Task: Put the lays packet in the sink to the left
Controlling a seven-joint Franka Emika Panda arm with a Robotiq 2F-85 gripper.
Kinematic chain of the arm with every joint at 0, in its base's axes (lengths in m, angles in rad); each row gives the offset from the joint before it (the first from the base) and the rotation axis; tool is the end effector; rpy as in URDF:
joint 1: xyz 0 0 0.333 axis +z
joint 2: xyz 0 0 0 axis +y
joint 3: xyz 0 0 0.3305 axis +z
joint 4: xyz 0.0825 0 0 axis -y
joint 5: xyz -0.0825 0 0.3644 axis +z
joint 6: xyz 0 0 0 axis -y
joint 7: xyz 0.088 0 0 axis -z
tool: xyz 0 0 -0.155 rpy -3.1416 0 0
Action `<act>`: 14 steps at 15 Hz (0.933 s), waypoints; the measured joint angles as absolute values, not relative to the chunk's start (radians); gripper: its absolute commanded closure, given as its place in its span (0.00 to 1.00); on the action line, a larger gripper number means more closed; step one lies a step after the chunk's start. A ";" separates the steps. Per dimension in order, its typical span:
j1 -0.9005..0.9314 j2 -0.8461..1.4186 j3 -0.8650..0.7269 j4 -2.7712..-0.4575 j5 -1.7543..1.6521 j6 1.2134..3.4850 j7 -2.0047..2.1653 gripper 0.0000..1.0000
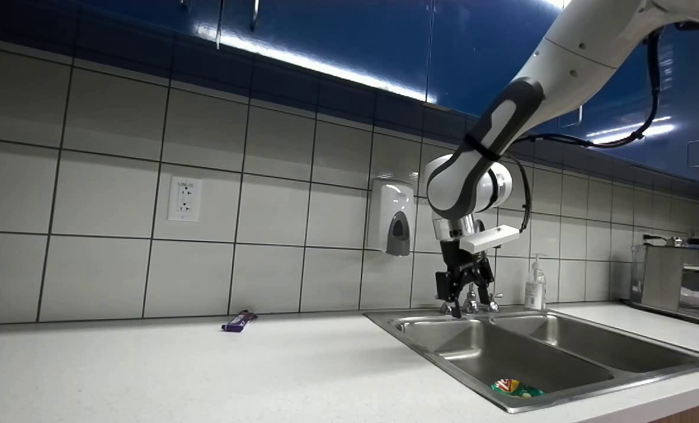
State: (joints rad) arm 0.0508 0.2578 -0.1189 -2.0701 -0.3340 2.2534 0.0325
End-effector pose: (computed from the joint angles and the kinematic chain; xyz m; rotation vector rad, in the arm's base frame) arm 0.5617 -0.0589 0.2844 2.8542 0.1771 -0.1148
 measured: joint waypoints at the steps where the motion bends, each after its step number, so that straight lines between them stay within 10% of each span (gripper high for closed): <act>1: 0.062 0.230 -0.101 -2.090 -0.331 2.232 0.051 0.00; 14: 0.127 -0.102 0.073 -2.361 -0.044 2.038 0.091 0.00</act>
State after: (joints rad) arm 0.1267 -0.1015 0.0731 -2.3611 -0.0440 2.0385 0.0908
